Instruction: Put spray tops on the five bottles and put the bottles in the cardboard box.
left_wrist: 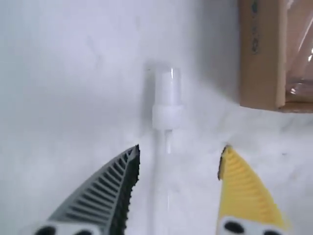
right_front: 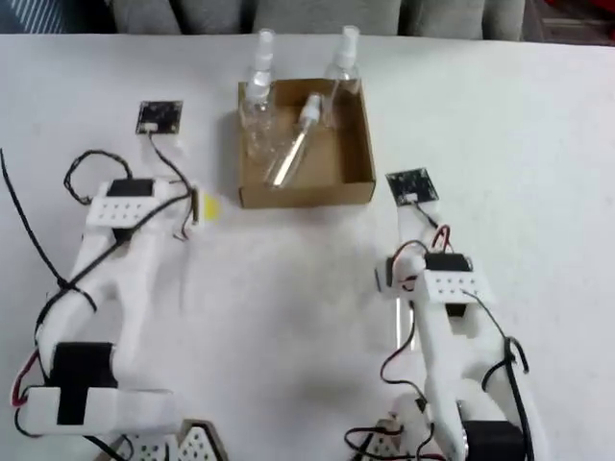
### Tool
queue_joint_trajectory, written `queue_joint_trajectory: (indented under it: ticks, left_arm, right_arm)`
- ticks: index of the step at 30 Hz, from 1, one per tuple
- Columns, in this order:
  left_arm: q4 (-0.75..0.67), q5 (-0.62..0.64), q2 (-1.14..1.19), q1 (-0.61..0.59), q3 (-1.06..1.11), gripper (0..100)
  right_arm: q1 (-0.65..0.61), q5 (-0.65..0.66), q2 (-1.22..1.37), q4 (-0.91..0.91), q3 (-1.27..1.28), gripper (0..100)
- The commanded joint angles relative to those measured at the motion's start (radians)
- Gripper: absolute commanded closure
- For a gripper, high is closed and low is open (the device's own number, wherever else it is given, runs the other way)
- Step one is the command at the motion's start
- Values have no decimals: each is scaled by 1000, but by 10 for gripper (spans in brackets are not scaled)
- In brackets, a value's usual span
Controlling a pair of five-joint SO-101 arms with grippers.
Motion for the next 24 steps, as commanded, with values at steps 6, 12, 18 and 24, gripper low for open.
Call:
queue_joint_trajectory:
  ticks: [6,12,18,24]
  left_arm:
    - [175,75,-219,113,-115,744]
    - [166,-14,-229,234,-180,744]
    - [198,-44,-104,275,-387,744]
    - [258,-41,59,297,-555,747]
  right_arm:
    - [13,9,2,12,-48,764]
    - [13,8,-5,36,-52,762]
    - [15,9,-5,39,-52,686]
    - [38,8,-7,36,-58,697]
